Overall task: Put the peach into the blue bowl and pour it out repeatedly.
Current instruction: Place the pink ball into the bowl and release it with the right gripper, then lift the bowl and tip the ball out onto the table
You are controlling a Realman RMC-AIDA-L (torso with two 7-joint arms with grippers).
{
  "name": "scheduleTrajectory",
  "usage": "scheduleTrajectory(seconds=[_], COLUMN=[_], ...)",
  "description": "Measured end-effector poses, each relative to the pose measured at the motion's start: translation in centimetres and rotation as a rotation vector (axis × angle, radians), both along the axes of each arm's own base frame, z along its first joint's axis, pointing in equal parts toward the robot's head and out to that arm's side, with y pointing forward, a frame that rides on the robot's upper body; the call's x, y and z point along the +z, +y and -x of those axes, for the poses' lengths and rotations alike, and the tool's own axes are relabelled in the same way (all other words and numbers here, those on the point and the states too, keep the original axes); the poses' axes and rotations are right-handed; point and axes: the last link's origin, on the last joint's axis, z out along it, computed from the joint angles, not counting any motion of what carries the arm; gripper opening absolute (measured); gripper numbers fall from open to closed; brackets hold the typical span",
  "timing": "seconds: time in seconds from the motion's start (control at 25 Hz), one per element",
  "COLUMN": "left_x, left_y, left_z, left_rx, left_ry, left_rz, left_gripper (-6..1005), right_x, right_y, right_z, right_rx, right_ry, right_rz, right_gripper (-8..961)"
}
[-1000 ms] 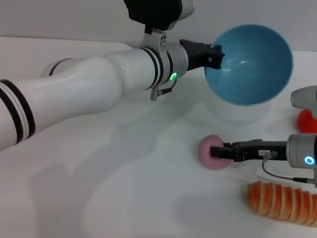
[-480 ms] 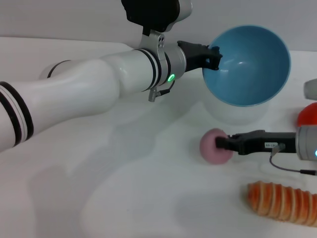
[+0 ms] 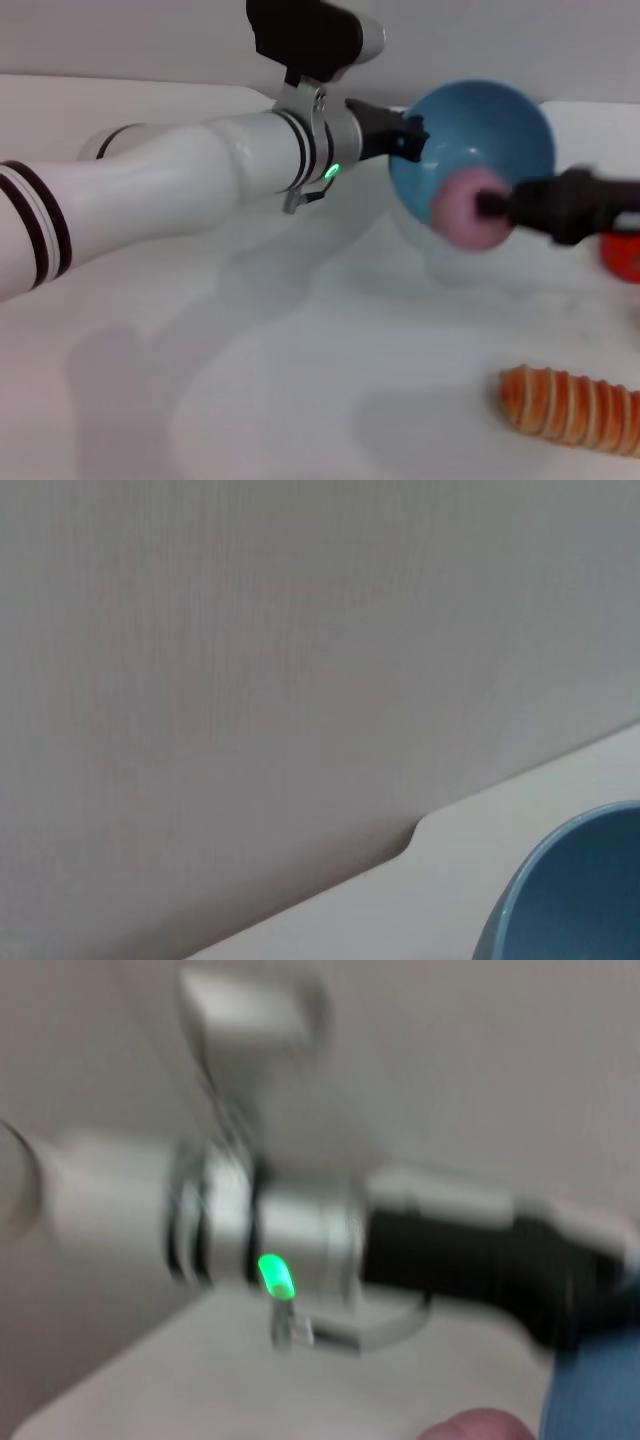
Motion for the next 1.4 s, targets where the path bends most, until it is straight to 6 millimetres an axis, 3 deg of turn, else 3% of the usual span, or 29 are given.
scheduleTrajectory(seconds=[0.12,0.24,0.52,0.84,1.04,1.2,1.4], left_x=[-0.5,-0.9,-1.1,-1.4,-1.5,-1.6,-1.5], left_y=[-0.4,-1.0,-1.5,-1.9,-2.1,-2.2,-2.1], left_z=[0.7,1.0,0.3,-0.6,-0.5,-0.4,-0.4], left_rx=[-0.023,-0.030,-0.037,-0.054,-0.049,-0.046,-0.052], left_ry=[0.040,0.049,0.019,0.003,0.004,0.008,0.015], left_rz=[0.003,0.011,0.023,0.041,0.052,0.061,0.062], left_gripper=[-1,-1,-1,-1,-1,-1,0], right_x=[3.1,4.4,3.3,3.0,2.9,3.1,5.3], right_y=[0.2,0.6,1.3,1.6,1.8,1.6,-0.2], right_z=[1.0,0.8,-1.8,-2.7,-3.1,-3.7,-5.5], right_rx=[0.028,-0.010,-0.147,-0.157,-0.180,-0.199,-0.228], right_ry=[0.016,0.022,0.012,-0.013,-0.019,-0.013,0.084], right_rz=[-0.073,-0.123,-0.159,-0.199,-0.221,-0.236,-0.348], right_gripper=[104,112,132,155,379,438,467])
